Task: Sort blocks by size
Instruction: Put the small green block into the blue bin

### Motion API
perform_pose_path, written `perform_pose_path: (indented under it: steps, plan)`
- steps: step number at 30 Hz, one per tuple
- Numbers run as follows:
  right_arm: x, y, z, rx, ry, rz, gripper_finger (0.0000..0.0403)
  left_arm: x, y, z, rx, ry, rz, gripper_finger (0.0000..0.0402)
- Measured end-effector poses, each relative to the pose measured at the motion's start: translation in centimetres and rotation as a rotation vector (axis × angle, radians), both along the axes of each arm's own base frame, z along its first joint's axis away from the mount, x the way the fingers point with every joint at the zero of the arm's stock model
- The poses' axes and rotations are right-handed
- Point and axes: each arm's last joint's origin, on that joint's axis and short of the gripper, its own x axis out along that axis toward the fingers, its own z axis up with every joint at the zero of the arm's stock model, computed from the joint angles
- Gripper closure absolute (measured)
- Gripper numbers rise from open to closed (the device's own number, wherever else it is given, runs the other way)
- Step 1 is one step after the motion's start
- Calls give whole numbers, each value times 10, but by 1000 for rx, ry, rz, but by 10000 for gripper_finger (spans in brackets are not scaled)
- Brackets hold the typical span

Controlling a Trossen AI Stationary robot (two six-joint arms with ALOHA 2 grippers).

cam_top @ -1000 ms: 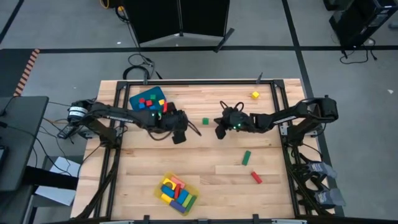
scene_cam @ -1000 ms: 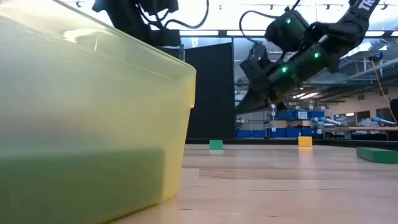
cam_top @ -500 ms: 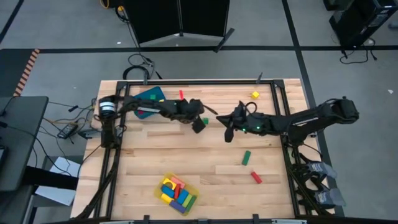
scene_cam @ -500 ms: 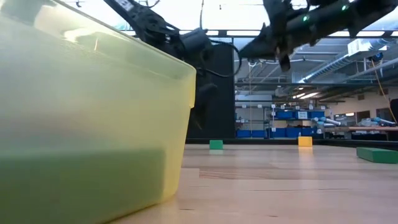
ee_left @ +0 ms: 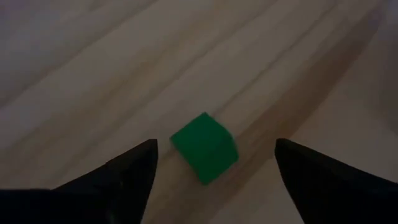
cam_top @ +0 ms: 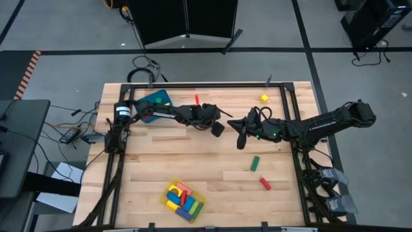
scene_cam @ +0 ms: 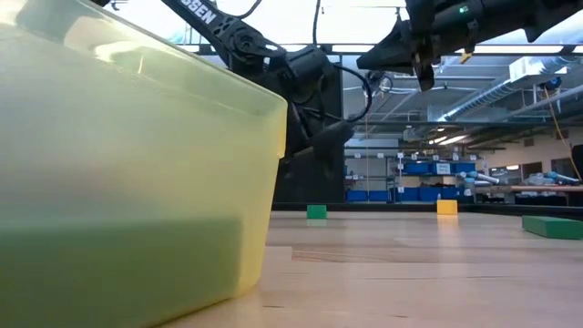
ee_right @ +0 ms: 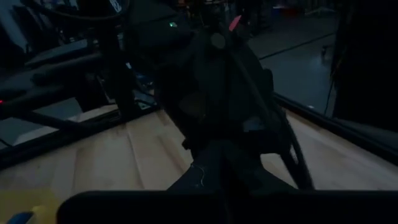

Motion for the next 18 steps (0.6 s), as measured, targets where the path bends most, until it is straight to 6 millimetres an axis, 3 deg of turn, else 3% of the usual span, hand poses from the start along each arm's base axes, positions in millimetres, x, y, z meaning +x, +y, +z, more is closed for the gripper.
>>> perform_pose_path:
  steps: [8,18]
  plan:
    - [0,1,1,-23,4,9,392,2,-1,-24,-29,54,41,31]
    - [0,3,0,-23,9,16,392,3,1,-29,7,62,63,57]
